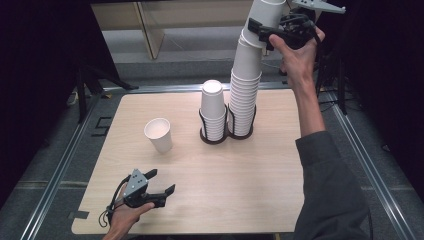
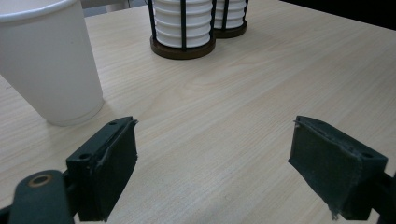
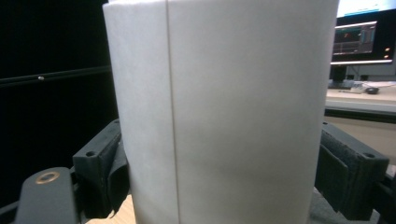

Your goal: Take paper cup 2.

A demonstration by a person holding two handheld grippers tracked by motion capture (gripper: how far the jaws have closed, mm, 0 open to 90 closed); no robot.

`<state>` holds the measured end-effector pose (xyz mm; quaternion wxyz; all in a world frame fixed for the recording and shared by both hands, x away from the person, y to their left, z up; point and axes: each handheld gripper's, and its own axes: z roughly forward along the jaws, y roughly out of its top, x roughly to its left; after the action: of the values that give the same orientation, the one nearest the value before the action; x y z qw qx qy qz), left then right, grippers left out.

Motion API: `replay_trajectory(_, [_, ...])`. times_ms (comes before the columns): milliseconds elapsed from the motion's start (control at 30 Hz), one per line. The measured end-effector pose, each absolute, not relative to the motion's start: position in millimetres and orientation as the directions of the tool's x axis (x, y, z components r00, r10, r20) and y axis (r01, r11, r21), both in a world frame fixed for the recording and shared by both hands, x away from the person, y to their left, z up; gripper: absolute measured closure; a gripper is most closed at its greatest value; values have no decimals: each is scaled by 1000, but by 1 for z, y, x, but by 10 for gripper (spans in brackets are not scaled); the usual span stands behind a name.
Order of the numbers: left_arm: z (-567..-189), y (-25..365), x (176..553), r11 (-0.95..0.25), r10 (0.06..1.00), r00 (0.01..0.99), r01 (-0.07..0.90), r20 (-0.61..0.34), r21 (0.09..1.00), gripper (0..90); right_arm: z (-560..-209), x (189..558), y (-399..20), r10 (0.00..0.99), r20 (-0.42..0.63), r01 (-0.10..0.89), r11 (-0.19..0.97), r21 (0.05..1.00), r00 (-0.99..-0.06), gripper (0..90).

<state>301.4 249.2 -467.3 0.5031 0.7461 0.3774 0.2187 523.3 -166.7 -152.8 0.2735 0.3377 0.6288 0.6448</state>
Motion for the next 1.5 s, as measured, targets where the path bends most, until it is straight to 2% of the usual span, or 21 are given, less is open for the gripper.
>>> replay_trajectory(267, [-467,249,301,-213,790,611,352,-52,911,141,-153,505,-182,779,74,75,-34,997,-623,164])
replay_trajectory(433, [-467,250,302,-236,787,616,355,-36,905,141,-165,490,-193,766,66,74,-24,997,-639,164])
replay_trajectory(667, [-468,248,305,-187,787,613,348,-72,918,141,-190,465,-204,740,64,95,-1,996,-669,164])
replay_trajectory(700, [-468,247,306,-181,787,613,345,-74,921,141,-203,456,-206,730,76,112,0,994,-679,164])
replay_trajectory(1133, [-466,241,321,-143,784,616,295,-73,945,141,-272,420,-194,661,131,173,-2,985,-739,163])
replay_trajectory(1400, [-466,230,329,-154,764,644,256,-50,954,140,-320,413,-163,608,143,200,26,979,-781,163])
replay_trajectory(1500, [-467,227,327,-164,753,657,235,-32,958,140,-334,412,-152,585,185,247,27,969,-790,164])
